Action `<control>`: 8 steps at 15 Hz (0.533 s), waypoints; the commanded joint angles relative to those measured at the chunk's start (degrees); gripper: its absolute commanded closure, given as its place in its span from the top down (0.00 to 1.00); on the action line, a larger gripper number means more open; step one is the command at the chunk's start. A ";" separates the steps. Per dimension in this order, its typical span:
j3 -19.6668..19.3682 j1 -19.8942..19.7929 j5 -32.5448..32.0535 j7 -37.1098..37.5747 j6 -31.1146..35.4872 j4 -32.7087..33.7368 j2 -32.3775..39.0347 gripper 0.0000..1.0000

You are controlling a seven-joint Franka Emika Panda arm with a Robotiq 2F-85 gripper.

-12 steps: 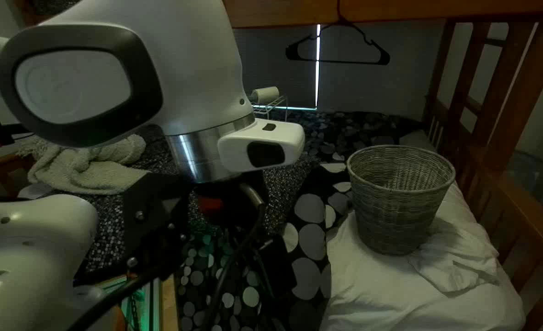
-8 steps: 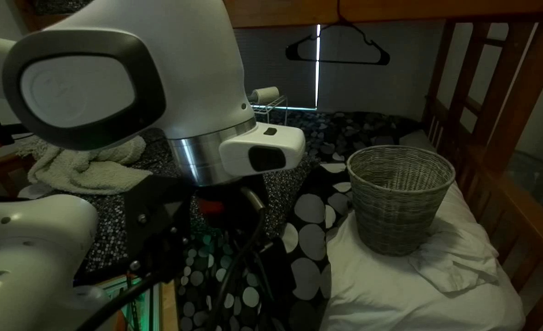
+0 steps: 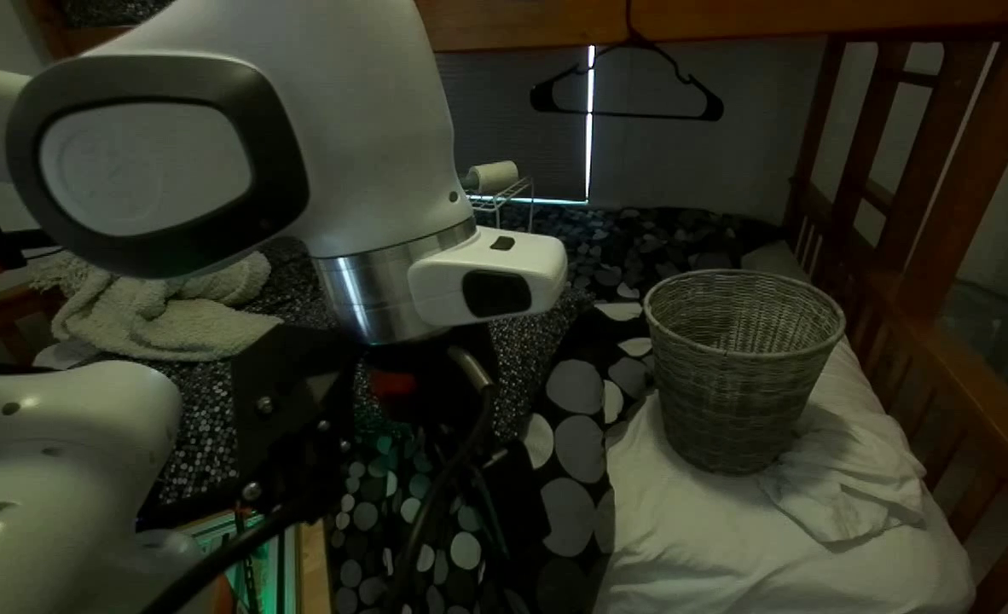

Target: Remove the remote from the bottom rack and put it in the basket

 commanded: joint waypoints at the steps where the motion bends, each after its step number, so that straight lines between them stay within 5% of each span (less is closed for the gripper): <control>1: -0.50 6.79 1.83 -2.10 5.76 0.27 3.80 1.00; 8: 8.11 26.98 16.07 -1.63 26.81 0.20 17.23 1.00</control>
